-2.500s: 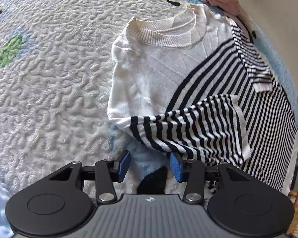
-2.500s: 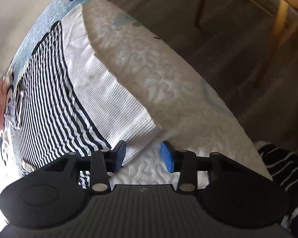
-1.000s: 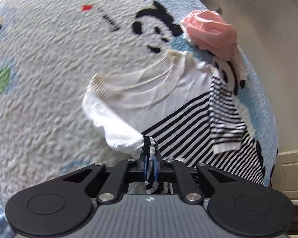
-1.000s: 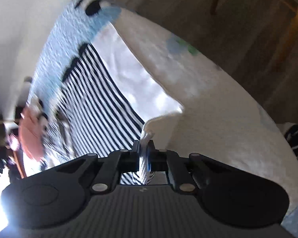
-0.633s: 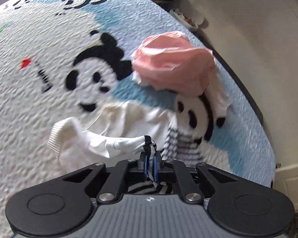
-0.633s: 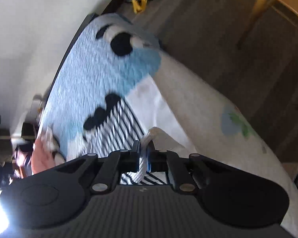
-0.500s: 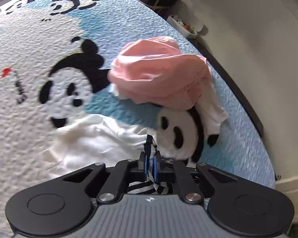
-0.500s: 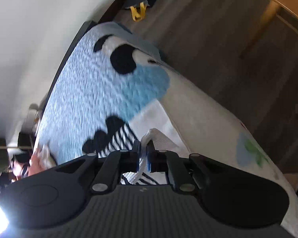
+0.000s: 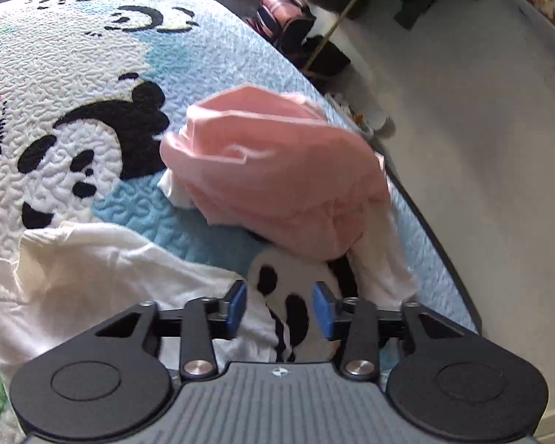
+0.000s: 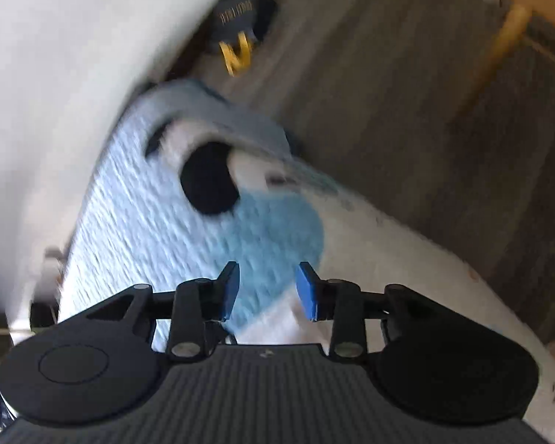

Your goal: Fold clothes

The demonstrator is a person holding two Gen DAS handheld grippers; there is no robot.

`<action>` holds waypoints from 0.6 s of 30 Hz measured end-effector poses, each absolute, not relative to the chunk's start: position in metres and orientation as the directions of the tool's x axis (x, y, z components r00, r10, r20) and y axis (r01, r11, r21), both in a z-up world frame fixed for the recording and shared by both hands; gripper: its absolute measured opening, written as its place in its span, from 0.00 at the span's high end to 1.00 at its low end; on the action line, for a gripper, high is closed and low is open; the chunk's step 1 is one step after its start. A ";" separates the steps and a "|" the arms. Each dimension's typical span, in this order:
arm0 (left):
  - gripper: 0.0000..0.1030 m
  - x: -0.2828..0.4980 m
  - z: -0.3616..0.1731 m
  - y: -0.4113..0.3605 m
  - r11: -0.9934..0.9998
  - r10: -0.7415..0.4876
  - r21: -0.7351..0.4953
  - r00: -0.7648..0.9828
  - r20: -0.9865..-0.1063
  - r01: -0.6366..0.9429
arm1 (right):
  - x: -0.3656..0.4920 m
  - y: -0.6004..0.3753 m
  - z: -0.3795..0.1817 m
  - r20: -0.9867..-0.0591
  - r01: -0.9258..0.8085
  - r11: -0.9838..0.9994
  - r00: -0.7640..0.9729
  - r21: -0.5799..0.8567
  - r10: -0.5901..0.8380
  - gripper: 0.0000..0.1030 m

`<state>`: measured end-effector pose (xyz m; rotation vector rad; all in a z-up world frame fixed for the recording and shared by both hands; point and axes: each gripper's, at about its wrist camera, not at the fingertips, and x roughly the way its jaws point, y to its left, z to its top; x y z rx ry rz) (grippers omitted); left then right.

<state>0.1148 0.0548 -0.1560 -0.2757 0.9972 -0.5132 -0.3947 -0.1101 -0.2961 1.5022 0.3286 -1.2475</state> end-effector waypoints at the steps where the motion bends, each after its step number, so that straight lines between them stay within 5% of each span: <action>1: 0.46 0.117 -0.152 0.058 0.847 -0.532 -0.450 0.455 -0.714 0.283 | -0.396 -0.109 -0.290 -0.814 0.768 -0.334 0.392 0.546 -0.429 0.64; 6: 0.43 0.109 -0.140 0.077 0.821 -0.557 -0.382 0.455 -0.694 0.423 | -0.357 -0.084 -0.267 -0.780 0.892 0.223 0.453 0.394 -0.433 0.63; 10: 0.43 0.065 -0.144 0.103 0.725 -0.611 -0.349 0.322 -0.723 0.594 | -0.315 -0.045 -0.266 -0.769 0.694 0.717 0.496 0.071 -0.404 0.66; 18: 0.43 -0.082 -0.176 0.151 0.626 -0.626 -0.346 0.186 -0.757 0.699 | -0.260 0.009 -0.277 -0.780 0.182 0.961 0.561 -0.210 -0.277 0.70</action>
